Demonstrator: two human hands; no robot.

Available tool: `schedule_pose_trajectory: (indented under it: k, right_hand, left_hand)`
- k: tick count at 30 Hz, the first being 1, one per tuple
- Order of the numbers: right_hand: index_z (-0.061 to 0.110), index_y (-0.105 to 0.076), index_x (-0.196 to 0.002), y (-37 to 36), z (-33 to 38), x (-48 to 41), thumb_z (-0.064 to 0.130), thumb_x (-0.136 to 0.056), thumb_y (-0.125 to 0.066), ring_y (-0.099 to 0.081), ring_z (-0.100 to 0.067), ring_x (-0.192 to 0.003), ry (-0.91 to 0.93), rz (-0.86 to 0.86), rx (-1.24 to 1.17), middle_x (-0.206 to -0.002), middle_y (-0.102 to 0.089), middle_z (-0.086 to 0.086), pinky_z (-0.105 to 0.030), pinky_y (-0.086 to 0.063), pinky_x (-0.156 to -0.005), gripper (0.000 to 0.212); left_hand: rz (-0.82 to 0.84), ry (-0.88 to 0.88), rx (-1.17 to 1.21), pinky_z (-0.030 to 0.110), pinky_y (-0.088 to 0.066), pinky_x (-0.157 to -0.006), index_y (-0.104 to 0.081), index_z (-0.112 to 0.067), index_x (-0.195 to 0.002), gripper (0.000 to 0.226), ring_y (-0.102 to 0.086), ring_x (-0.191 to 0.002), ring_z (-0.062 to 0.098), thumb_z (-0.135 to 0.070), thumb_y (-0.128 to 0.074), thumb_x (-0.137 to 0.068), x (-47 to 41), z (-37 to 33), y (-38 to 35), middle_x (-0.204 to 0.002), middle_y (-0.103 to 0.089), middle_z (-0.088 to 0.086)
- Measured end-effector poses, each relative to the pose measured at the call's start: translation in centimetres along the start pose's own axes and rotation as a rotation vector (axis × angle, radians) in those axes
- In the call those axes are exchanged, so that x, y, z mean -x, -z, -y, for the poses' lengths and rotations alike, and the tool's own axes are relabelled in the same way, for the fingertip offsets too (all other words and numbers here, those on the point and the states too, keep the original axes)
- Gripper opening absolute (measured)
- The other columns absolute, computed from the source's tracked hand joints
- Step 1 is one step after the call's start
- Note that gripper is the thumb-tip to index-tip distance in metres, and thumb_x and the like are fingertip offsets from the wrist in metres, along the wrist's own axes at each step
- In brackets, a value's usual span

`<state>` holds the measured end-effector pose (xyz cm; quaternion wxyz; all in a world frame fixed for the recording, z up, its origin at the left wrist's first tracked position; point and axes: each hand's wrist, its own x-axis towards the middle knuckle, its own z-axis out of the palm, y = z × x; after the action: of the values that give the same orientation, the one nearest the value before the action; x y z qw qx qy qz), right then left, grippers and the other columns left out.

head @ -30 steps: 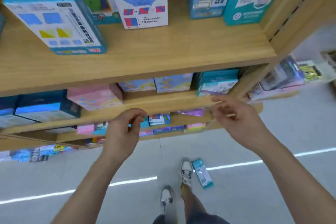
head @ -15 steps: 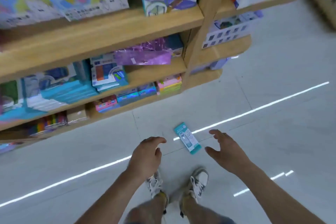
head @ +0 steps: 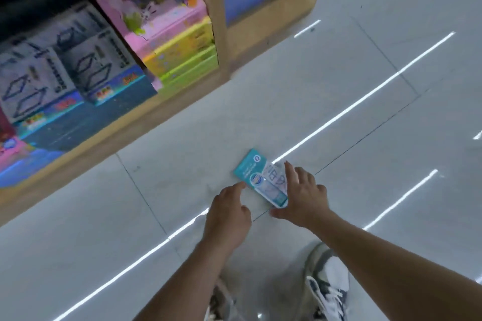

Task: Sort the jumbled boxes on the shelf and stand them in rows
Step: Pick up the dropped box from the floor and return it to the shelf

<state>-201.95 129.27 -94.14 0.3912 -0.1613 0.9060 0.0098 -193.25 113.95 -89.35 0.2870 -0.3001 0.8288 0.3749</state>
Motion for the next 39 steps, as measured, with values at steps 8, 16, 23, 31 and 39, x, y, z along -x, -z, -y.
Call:
schedule_pose_trajectory:
  k: [8, 16, 23, 31, 39]
  right_hand:
    - [0.020, -0.028, -0.135, -2.6, 2.4, -2.4, 0.045, -0.066, -0.074, -0.049, -0.026, -0.107, -0.105, 0.069, -0.275, -0.118, -0.043, -0.006, -0.035, -0.048, -0.074, 0.086]
    - [0.011, -0.058, -0.123, 14.2, 6.4, 10.9, 0.047, -0.075, -0.055, -0.059, -0.031, -0.095, -0.071, 0.750, -1.601, -0.106, -0.058, -0.018, -0.045, -0.055, -0.082, 0.061]
    - [0.010, -0.058, -0.125, 31.2, 9.7, 28.0, 0.048, -0.074, -0.063, -0.054, -0.038, -0.101, 0.189, 1.136, -1.599, -0.112, -0.059, -0.024, -0.042, -0.048, -0.077, 0.064]
    - [0.015, -0.059, -0.127, 52.0, 17.9, 46.9, 0.052, -0.074, -0.061, -0.061, -0.041, -0.099, 0.301, 1.129, -1.261, -0.112, -0.061, -0.022, -0.041, -0.052, -0.072, 0.064]
    - [0.010, -0.068, -0.113, 60.2, 27.2, 59.8, 0.053, -0.078, -0.049, -0.064, -0.036, -0.069, 0.481, 0.990, -1.332, -0.100, -0.063, -0.024, -0.030, -0.051, -0.045, 0.059]
  left_hand:
    - [0.022, 0.056, 0.083, 0.028, -0.037, -0.103, -0.030, -0.033, -0.142, 0.060, -0.041, -0.129, 0.015, -0.010, -0.049, -0.090, -1.5, 3.7, -1.2, -0.143, -0.041, -0.002]
    - [-0.076, 0.182, 0.756, 0.041, -0.049, -0.097, -0.037, -0.037, -0.136, 0.055, -0.054, -0.117, 0.012, -0.045, -0.059, -0.086, 10.5, -4.4, 12.1, -0.134, -0.050, -0.005]
    - [-0.378, 0.000, 1.039, 0.016, -0.053, -0.064, -0.021, -0.050, -0.137, 0.100, -0.066, -0.093, 0.001, -0.003, -0.079, -0.071, 27.6, -12.3, 26.8, -0.119, -0.059, -0.010]
    - [-0.570, -0.203, 0.836, 0.024, -0.052, -0.085, -0.038, -0.048, -0.128, 0.072, -0.056, -0.108, 0.000, -0.010, -0.073, -0.078, 45.8, -17.3, 42.8, -0.129, -0.053, -0.001]
    - [-0.577, -0.386, -0.077, 0.030, -0.021, -0.115, 0.024, -0.061, -0.130, 0.095, 0.014, -0.142, 0.000, -0.031, -0.053, -0.084, 58.1, -19.5, 51.1, -0.146, 0.021, -0.035]
